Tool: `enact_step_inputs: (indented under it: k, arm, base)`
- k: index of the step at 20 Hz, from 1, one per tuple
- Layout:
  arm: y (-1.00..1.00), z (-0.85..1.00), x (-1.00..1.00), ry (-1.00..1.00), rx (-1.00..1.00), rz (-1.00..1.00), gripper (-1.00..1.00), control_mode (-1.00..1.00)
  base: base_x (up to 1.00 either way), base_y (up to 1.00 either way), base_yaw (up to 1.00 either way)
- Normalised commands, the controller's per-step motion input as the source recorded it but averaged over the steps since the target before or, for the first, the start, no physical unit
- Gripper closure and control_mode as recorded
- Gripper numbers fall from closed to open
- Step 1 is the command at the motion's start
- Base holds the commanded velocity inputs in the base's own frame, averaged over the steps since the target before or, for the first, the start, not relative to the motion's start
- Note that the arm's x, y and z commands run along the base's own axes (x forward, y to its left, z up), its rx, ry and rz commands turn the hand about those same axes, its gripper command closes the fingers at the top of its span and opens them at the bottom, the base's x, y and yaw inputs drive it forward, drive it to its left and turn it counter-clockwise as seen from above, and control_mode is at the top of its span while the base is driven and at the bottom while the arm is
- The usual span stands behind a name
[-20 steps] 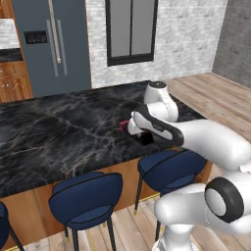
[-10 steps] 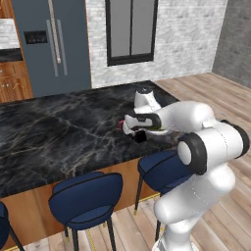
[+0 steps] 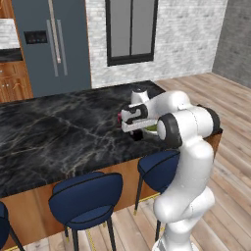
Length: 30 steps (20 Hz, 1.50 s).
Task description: Retrieve the tupperware and aluminum foil from the cabinet and place them on the dining counter near the plate with cucumber and onion to prepare for storing leftovers.
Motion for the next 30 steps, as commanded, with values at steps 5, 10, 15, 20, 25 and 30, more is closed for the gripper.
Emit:
enact_step_inputs:
  k: [5,10,15,20,25,30]
  arm:
    - [-0.16,-0.88,0.48,0.14,0.0,-0.02,1.0,-1.0]
    - [-0.14,-0.54,0.59,0.1,0.0,-0.03,1.0,-1.0]
    - [0.0,0.21,-0.14,0.05,0.0,-0.01,-1.0,-1.0]
    - [0.13,0.84,-0.82,-0.02,-0.02,0.0,-1.0,-1.0]
    - [0.2,1.0,-1.0,-0.15,0.0,0.01,-1.0,-1.0]
    - [0.09,1.0,-1.0,-0.27,0.0,0.02,-1.0,-1.0]
  base:
    - [0.0,0.0,0.0]
    - [0.0,0.0,0.0]
    - [0.0,0.0,0.0]
    - [0.0,0.0,0.0]
    - [0.0,0.0,0.0]
    - [0.0,0.0,0.0]
